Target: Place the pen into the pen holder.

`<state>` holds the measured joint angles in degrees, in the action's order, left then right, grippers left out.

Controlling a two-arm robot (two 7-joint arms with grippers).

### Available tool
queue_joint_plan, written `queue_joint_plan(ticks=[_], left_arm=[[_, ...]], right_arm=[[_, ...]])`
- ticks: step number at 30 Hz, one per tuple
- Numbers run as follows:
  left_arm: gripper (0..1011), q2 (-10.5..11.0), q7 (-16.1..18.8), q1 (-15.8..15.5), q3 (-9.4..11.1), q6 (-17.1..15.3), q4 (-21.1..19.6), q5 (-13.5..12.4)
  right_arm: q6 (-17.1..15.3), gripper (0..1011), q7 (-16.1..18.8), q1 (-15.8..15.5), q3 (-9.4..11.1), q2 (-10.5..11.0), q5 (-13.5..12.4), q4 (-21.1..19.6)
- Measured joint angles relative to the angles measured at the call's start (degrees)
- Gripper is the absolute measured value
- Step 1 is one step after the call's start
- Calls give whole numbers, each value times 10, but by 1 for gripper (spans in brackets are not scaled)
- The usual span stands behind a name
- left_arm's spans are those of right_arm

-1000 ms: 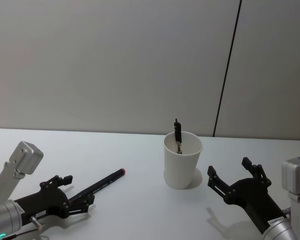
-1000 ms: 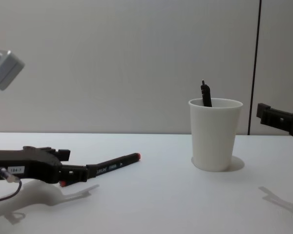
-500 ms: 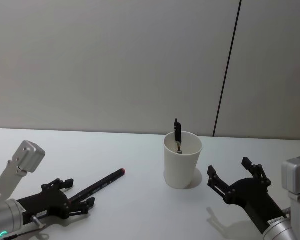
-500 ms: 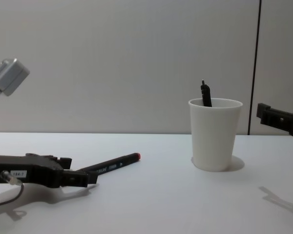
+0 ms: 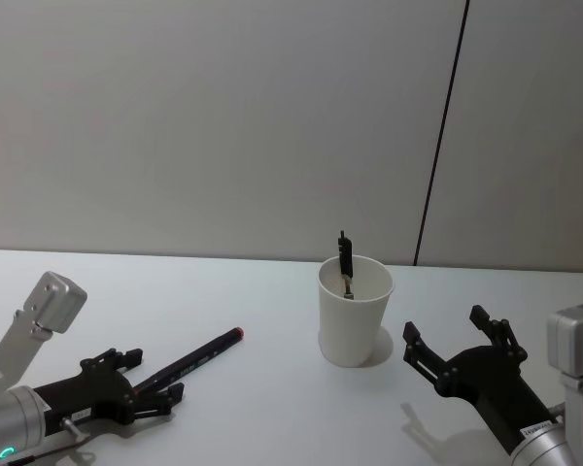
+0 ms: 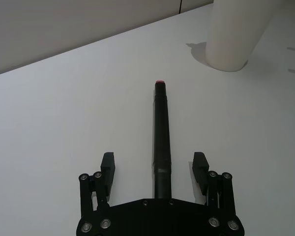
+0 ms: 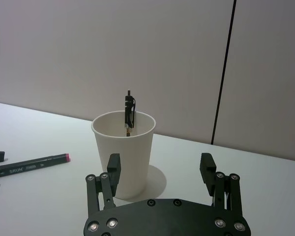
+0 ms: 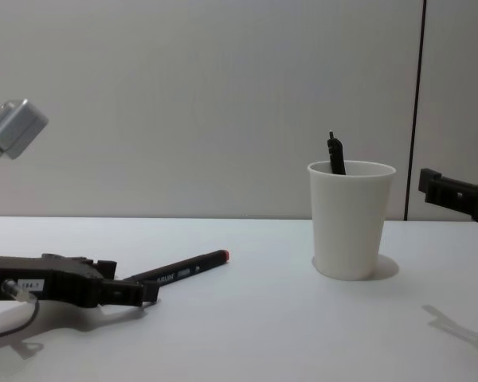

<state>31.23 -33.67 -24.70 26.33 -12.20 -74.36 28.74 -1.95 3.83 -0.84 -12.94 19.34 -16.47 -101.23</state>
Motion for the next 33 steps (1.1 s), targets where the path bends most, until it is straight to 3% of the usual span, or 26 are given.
queue_joint_plan(ticks=[3,12,33], left_arm=[[997,0,0,-1,0,-1,1,1],[838,0,1,-2,1,-2,4,3],[705,1,1,-3,5,0,2,5]], right_arm=[[0,1001,0,0,0,0,0,0],[0,1001,0,0,0,0,0,0],[0,1001,0,0,0,0,0,0]])
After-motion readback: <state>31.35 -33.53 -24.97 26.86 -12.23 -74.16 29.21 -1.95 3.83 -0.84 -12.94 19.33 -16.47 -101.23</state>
